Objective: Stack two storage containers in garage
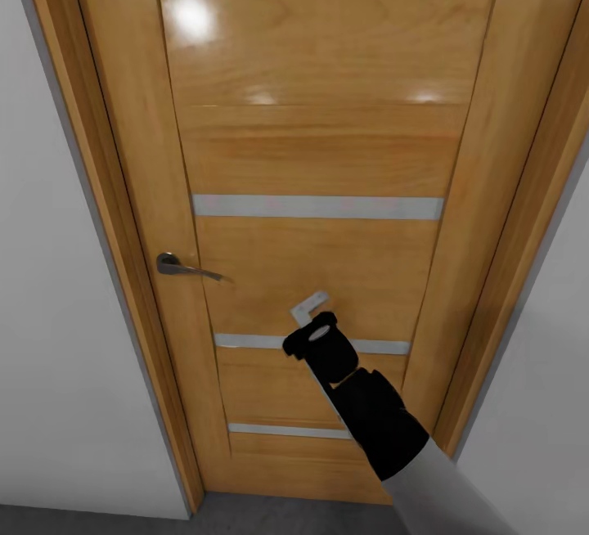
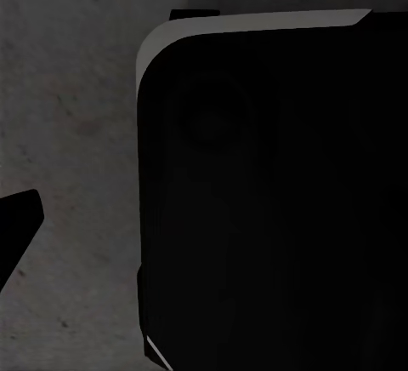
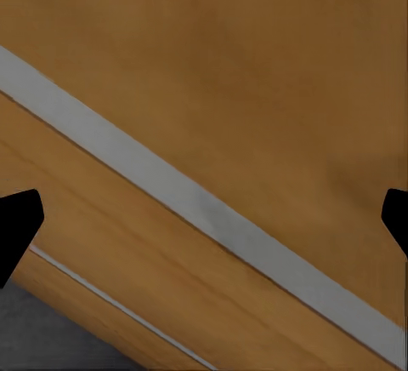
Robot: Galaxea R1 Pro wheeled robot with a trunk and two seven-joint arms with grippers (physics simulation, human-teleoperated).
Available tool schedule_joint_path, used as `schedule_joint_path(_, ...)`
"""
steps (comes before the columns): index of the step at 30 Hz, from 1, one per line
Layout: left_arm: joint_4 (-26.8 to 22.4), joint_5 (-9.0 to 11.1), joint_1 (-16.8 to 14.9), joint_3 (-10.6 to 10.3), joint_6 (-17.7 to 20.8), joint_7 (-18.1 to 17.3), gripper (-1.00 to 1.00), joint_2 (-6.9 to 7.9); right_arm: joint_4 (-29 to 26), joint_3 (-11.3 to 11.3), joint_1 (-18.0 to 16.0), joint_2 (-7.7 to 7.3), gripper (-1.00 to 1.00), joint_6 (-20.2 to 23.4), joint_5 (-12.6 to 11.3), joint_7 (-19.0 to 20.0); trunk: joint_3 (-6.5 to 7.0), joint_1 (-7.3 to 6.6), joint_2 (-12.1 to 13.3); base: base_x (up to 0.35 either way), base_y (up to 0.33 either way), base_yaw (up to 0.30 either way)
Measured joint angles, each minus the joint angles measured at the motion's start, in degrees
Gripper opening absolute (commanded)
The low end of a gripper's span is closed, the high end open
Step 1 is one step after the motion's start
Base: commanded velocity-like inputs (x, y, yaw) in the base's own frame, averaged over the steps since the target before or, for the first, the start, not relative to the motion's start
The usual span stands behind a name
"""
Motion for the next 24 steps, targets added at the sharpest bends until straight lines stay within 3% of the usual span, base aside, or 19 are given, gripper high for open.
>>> schedule_joint_path(5, 0.0, 0.0, 0.0, 0.0, 0.0, 0.0, 1.0, 0.0, 6.8, -0.1, -2.3, -0.15, 1.0, -4.4, 0.0, 0.0, 0.0, 0.0, 0.0, 0.0, 0.0, 0.0)
schedule_joint_path(10, 0.0, 0.0, 0.0, 0.0, 0.0, 0.0, 1.0, 0.0, 16.9, -0.1, -5.5, -0.42, 1.0, -10.8, -0.3, 0.0, 0.0, 0.0, 0.0, 0.0, 0.0, 0.0)
schedule_joint_path(24, 0.0, 0.0, 0.0, 0.0, 0.0, 0.0, 1.0, 0.0, 27.2, -0.2, -10.3, -0.37, 1.0, -15.4, -0.3, -0.2, 0.0, 0.0, 0.0, 0.0, 0.0, 0.0)
